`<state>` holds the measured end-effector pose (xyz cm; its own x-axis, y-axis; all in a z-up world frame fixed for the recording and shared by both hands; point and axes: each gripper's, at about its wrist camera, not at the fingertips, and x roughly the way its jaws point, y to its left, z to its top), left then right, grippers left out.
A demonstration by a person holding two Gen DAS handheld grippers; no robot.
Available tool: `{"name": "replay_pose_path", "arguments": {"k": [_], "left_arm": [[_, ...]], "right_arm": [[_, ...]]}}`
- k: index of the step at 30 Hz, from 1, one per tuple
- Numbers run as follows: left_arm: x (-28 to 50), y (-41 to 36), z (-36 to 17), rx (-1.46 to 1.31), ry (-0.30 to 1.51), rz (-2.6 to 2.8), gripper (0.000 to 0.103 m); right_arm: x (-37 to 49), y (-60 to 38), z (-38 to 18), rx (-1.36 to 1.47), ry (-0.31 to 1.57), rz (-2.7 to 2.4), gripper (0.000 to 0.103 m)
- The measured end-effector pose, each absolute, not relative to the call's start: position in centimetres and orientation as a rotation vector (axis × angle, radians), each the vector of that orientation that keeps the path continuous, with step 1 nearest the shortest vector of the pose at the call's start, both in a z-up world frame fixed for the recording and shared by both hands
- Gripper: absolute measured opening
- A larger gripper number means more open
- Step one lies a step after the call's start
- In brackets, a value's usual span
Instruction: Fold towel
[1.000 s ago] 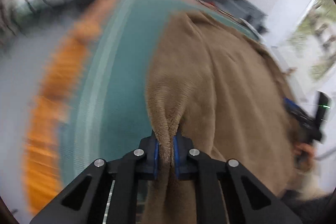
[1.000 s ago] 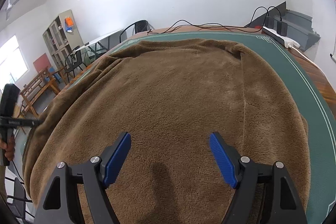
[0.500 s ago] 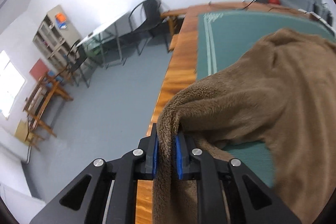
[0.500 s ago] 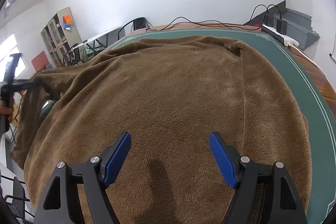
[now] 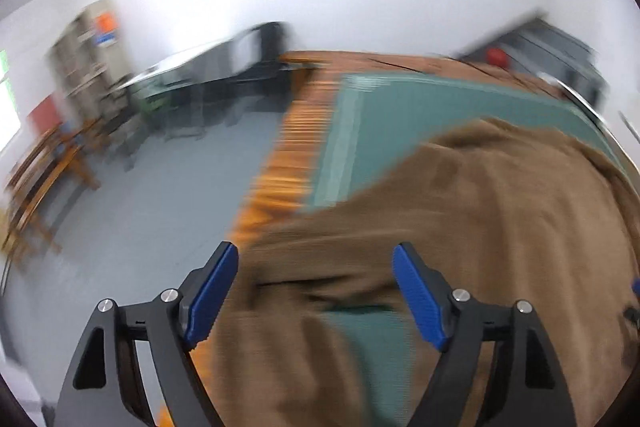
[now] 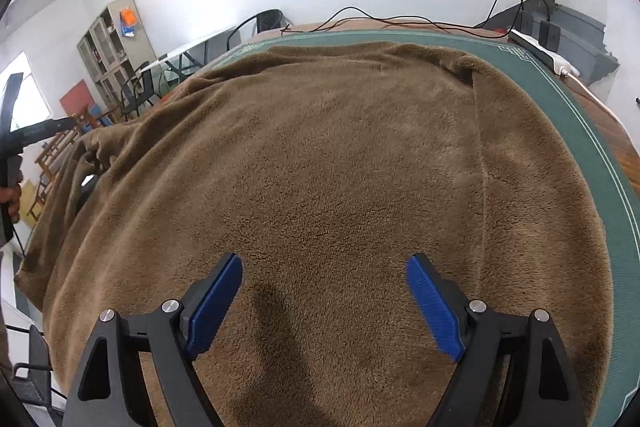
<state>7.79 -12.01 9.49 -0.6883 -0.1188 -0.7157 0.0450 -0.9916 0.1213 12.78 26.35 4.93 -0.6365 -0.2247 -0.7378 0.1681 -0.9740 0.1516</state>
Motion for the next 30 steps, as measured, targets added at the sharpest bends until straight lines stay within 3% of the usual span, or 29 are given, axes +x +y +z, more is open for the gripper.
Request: {"name": "replay_pose_path", "arguments": {"k": [5,10,13,15,21,30], "left_arm": [[4.6,-4.5,4.8,1.38,-0.438,-2.803,0.083],[2.4,-3.6,1.3,1.465,-0.42,-2.754,0.085],[1.7,-4.9,1.2,1.469,-0.344,-2.744,0.095],[1.5,-5.4,0.9,1.466,-0.312,-2.743,0.101],[1.6,-5.4,0.4,1.426,-0.277,-2.752,0.103],[1.9,-5.9,0.2,1.388,-0.211,-2.78,0.103]], "right_arm": [[13.6,27.8,5.7,1.264,0.095,-2.716,0.086],[13.9,31.7,5.4,1.346,0.282,-2.838,0.086],[13.2,35.5,5.2,1.38,0.302,-2.958,0.086],[12.3,38.2,4.8,1.405,0.262,-3.023,0.086],[10.7,42.9,4.0,1.443,0.001,-3.022,0.091],[12.4,42.2,4.6,1.383,0.038,-3.04,0.091]]}}
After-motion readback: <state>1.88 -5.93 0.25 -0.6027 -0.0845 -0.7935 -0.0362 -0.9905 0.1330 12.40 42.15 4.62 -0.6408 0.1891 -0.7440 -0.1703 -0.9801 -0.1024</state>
